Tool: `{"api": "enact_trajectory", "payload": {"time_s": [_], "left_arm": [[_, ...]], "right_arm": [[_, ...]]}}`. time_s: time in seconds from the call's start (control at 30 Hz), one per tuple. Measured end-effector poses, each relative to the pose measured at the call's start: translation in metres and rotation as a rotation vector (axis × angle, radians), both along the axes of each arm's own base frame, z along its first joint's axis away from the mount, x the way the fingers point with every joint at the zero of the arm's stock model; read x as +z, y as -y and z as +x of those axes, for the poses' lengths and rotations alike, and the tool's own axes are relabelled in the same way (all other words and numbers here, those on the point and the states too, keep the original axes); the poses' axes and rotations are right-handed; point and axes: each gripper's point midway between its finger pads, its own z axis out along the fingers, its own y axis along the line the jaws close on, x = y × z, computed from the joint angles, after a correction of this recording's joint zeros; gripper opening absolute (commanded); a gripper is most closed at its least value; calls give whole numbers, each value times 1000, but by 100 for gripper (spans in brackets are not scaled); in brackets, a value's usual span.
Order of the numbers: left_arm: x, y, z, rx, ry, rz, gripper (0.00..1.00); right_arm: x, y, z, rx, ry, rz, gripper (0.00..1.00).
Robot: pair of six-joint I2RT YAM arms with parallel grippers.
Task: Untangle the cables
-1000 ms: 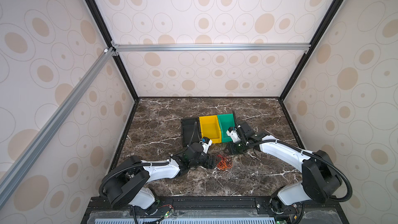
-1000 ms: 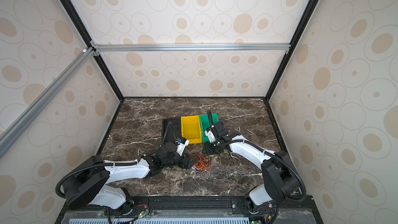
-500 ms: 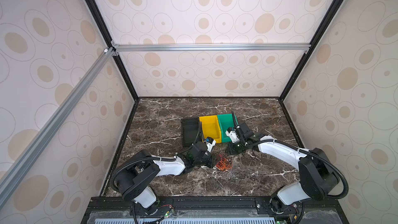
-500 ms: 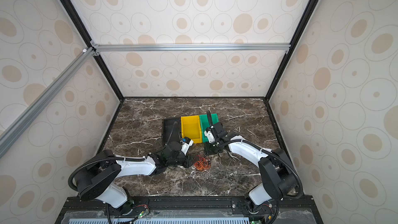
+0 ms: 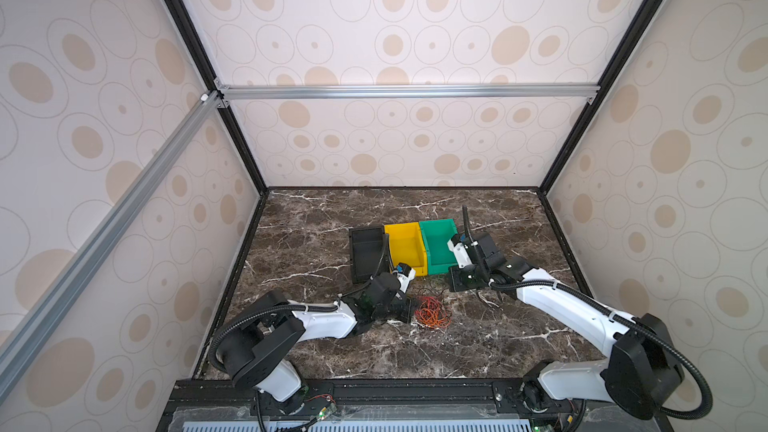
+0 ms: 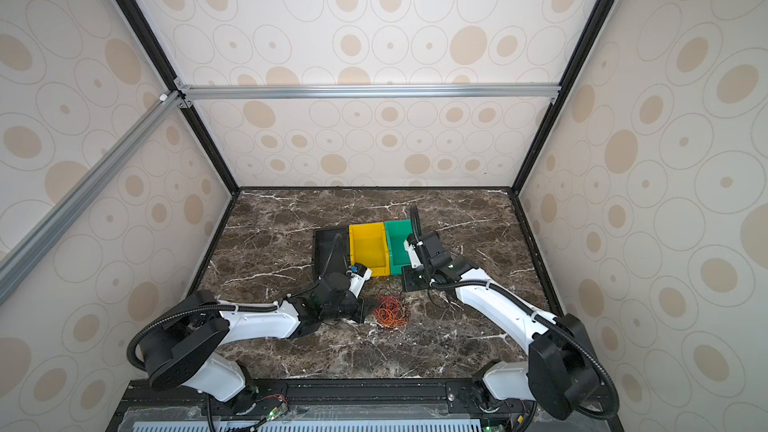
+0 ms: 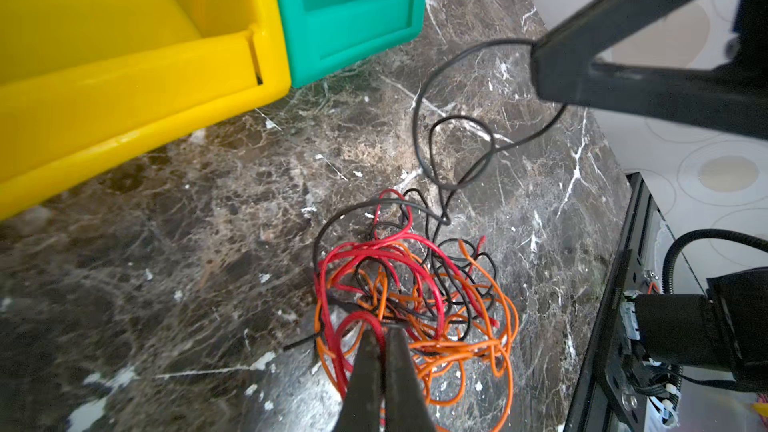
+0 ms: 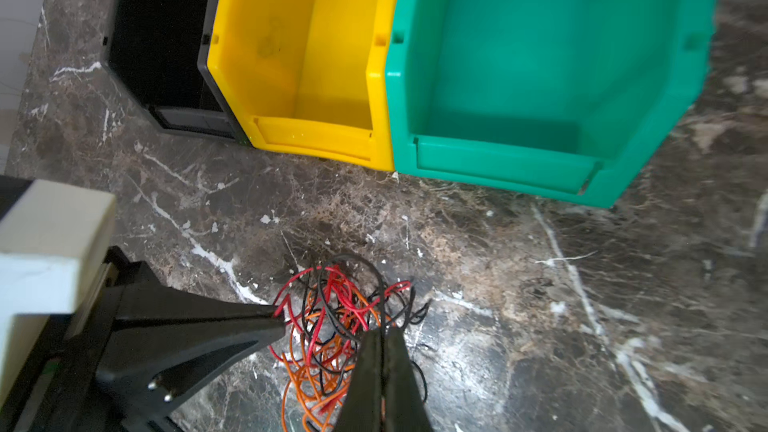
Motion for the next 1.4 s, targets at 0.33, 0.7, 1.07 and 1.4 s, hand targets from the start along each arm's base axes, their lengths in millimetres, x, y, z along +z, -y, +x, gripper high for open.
{"api": "enact_trajectory", "payload": {"time_s": [0.33,0.7,1.07,1.4], "left_arm": [[11,-18,6,64,42,6,0],[11,-46,15,146,42,31,0],[6,-99,18,297,22,68,0],[2,-141,21,432,-5,107,0]], "right_arm": [[30,33,9,-139,121,3,0],[42,49,16,-238,103,128,0],[37,93,18,-396,95,60,0],[25,159,5,-632,80,-213,0]]}}
